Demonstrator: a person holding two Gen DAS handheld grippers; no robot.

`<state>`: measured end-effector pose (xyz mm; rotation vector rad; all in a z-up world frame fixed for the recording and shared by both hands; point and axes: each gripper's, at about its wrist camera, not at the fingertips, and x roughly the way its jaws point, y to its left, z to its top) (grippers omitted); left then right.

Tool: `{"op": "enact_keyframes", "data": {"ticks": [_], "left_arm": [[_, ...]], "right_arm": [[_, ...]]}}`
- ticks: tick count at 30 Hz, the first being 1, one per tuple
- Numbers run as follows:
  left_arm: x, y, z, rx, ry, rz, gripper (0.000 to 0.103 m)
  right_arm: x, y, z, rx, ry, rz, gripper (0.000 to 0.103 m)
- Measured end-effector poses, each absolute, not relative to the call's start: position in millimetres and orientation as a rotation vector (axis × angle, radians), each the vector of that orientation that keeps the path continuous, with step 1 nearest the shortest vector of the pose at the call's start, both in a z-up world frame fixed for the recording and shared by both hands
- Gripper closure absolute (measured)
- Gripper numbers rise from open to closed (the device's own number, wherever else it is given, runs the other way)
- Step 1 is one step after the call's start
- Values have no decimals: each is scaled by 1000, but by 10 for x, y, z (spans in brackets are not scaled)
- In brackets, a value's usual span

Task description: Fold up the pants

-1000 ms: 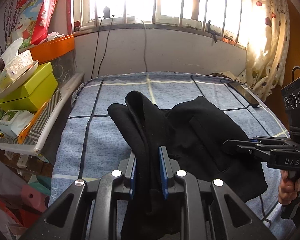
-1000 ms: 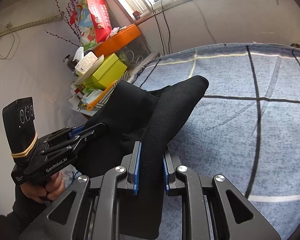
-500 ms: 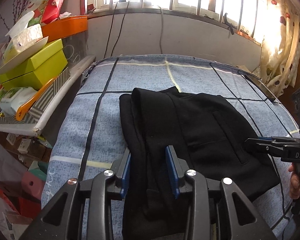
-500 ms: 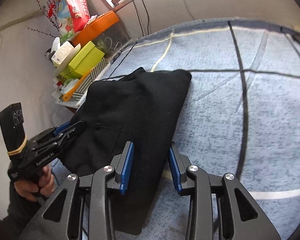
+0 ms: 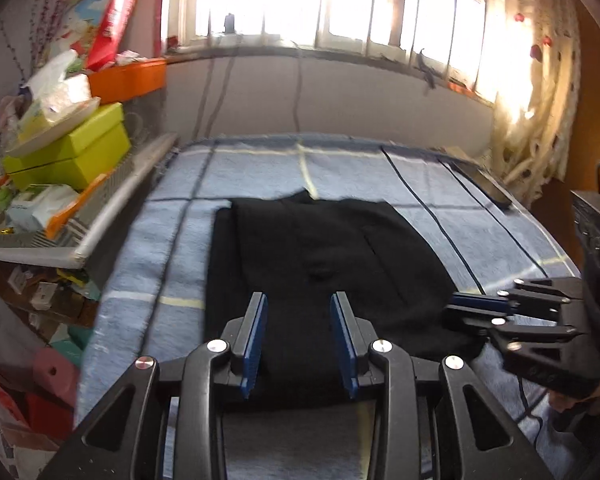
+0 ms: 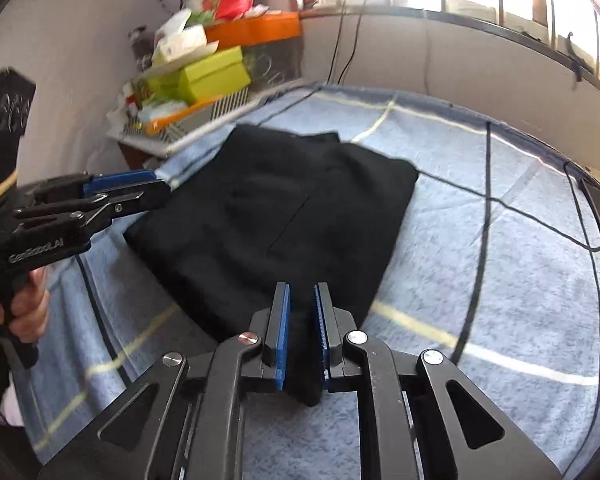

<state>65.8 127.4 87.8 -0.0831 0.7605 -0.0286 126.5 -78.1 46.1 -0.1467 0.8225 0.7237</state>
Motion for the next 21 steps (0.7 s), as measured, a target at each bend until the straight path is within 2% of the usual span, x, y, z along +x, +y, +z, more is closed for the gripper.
{"op": "enact_keyframes", "data": {"ticks": [3,5,10,16,21], "left_arm": [[721,1204,666,-54,821,-20,66],[714,1221,604,-36,798,-15,66],[851,1369,659,-78,836,26,67],[1234,1328,884,-67,778,37,67],[1713,1305,752,-3,819,70,67]], "right_arm": [[1269,-767,440,-151,813,729,91],[1293,-770,460,-160,825,743,91],[1535,-834,612,-151,811,733,91],[2034,-689,657,-104,811,688,91],[2446,-530,547,-112,838,647,91]]}}
